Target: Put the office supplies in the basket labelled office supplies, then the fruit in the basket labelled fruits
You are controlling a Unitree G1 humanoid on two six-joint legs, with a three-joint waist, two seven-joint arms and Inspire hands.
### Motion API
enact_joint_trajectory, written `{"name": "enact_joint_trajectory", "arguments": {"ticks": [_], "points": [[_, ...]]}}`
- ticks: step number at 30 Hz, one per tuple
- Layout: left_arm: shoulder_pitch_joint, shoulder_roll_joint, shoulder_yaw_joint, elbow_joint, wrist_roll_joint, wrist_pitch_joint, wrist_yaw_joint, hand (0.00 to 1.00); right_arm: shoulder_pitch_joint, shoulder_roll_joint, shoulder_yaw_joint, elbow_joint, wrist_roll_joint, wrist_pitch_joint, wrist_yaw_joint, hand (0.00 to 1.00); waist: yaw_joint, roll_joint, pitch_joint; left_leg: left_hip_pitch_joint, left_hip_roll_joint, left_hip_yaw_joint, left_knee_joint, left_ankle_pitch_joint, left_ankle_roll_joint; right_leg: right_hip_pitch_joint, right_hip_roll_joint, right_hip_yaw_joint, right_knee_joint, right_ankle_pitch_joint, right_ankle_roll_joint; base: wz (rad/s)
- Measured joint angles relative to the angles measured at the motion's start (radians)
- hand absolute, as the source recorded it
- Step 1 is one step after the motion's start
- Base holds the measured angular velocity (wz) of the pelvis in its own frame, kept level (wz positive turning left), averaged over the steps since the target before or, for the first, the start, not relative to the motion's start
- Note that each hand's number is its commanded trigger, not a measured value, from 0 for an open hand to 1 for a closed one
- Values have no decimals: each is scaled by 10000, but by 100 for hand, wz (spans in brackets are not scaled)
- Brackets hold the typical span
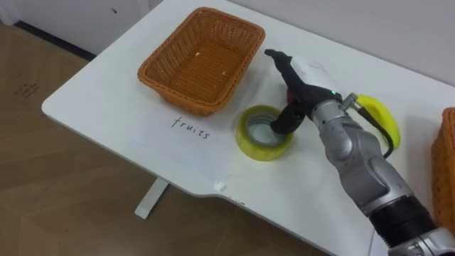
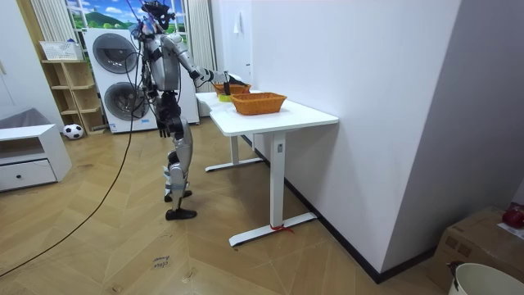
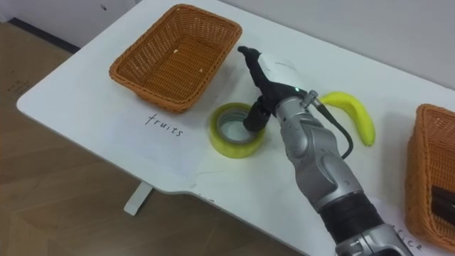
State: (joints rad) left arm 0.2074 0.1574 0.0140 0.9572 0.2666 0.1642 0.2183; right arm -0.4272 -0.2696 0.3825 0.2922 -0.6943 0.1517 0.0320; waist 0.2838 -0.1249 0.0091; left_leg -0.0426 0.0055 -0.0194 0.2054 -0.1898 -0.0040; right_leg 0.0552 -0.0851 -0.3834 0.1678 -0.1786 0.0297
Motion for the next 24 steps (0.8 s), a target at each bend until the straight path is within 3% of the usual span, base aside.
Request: {"name": "enact_joint_trajectory", "arguments": {"ticks": [7,18,24], "points": [[-1,121,26,49,3,-33,71,0,6,1,658,-753,-235,118,715,0,-1,-34,2,30,2,26,-16,0,1,-3,-6,10,-11,1,1,-1],[-217,131,14,532,-6,-180,49,0,5,0,665,-771,-198,219,1343,0,6,-69,58,29,-2,12,-14,2,3,11,-14,-17,-5,0,1,1],[-241,140,-22,851,-19,-213,45,0,3,2,659,-761,-65,205,1347,0,3,-258,122,22,-3,2,-16,2,3,14,-15,-46,-6,0,1,0]]}}
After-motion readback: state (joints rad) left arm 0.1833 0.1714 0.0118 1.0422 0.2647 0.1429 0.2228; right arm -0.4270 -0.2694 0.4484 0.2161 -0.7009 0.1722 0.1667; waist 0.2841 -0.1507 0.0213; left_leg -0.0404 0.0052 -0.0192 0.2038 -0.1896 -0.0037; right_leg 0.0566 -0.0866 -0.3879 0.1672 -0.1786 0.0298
